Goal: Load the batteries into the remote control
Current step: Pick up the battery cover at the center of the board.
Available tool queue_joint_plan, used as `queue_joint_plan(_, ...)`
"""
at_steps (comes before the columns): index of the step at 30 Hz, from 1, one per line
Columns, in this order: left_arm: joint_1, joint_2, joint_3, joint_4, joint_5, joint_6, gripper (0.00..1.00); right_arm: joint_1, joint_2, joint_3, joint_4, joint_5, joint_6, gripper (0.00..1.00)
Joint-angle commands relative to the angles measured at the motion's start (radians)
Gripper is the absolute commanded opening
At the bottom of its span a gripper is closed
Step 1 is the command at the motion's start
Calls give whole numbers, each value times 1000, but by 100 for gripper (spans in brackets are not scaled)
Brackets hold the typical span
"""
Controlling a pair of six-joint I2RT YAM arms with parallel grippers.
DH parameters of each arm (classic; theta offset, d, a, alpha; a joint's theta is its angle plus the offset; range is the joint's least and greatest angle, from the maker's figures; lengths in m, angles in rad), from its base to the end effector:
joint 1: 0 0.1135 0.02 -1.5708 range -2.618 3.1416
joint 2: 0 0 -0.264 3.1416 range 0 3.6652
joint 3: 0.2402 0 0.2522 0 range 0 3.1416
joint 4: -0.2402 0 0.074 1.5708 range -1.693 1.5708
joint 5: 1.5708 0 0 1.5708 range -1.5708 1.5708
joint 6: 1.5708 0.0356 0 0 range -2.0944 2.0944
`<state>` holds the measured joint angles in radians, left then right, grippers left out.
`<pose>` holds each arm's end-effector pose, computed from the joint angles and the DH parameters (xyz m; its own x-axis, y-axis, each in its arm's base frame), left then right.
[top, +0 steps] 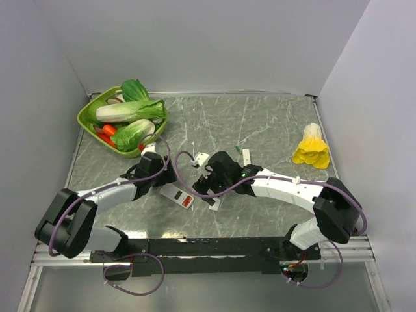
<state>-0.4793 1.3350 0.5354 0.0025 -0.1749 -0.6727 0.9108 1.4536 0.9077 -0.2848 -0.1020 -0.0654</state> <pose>0.2232 -0.1090 0.1583 -0.7122 -0.3214 -0.6241 -0.1247 0.9328 -0.3381 0.1832 0.2419 0.2190 -0.3977 -0.6184 -0.6778 -0.8558 0.5164 0.0310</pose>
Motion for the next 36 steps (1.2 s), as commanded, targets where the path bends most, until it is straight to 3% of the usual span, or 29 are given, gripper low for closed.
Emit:
queue_joint_plan(1, 1, -19, -52, 54, 95, -33, 90, -10, 11, -6, -85, -30, -59, 100)
queue_joint_plan(9, 2, -186, -94, 8, 40, -85, 96, -15, 109, 86, -292, -16, -76, 99)
queue_joint_plan(16, 1, -339, -143, 5, -60, -105, 97, -12, 128, 86, -303, -80, -142, 89)
queue_joint_plan(22, 1, -352, -173, 25, -87, -108, 98, -4, 177, 112, -310, -71, -200, 79)
queue_joint_plan(36, 1, -326, -176, 36, -100, -116, 99, 48, 284, 171, -343, -5, -234, 76)
